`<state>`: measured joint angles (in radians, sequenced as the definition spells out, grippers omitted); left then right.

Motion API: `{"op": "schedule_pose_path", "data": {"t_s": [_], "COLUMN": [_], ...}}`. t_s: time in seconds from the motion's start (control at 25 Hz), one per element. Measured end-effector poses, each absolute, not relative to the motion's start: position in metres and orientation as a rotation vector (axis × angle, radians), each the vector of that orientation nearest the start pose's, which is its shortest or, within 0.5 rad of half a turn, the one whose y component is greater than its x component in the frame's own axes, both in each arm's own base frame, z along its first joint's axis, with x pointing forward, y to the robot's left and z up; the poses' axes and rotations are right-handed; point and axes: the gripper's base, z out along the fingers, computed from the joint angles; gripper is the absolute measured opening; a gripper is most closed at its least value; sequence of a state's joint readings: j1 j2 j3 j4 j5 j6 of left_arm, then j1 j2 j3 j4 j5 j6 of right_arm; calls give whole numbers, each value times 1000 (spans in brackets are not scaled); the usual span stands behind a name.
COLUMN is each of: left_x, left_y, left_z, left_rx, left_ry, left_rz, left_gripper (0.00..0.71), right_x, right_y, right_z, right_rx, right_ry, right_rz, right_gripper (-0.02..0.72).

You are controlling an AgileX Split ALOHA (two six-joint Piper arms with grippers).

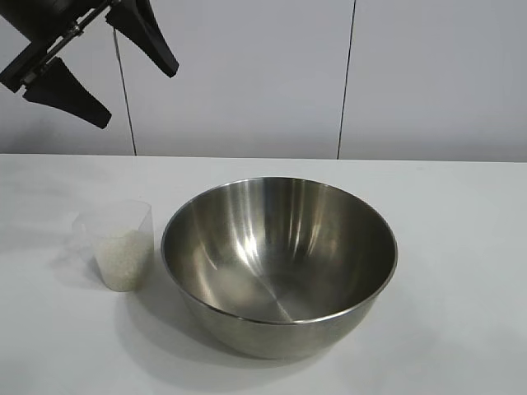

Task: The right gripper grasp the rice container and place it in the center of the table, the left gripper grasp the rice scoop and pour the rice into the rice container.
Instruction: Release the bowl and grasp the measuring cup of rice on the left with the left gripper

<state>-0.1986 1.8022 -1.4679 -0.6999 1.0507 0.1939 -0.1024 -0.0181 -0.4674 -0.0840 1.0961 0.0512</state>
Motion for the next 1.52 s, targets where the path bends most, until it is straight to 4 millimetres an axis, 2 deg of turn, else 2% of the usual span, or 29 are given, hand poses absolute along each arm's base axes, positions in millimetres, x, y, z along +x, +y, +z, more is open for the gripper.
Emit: {"op": "schedule_pose_path", "data": {"t_s": [0.68,0.8,0.92,1.08,1.16,1.24,1.36,1.44,1.52], "left_x": [370,372,371,344,319,299,276,265,256], "left_y": [-124,-123,-126,-127,-127,-128,-118,-105,-95], "left_z": [281,283,294,324,323,313,283,259,246], "left_rx": [116,175,277,349,363,357,303,278,255], "left_ry": [2659,2624,2495,2176,2008,1824,1642,1584,1540], "left_rz": [-892,-867,-758,-534,-398,-225,14,151,243], "left_gripper": [654,654,654,641,622,601,591,589,588], "right_x": [-5,-5,-5,-5,-5,-5,-5,-5,-5], "right_y": [-6,-6,-6,-6,-6,-6,-6,-6,-6], "right_z": [266,266,266,266,266,266,266,266,266], "right_rx": [152,149,149,149,149,149,149,149,149], "right_ry": [2075,2076,2076,2076,2076,2076,2076,2076,2076], "right_rz": [-119,-117,-117,-117,-117,-117,-117,-117,-117], "right_gripper": [545,545,545,545,545,545,545,545,545]}}
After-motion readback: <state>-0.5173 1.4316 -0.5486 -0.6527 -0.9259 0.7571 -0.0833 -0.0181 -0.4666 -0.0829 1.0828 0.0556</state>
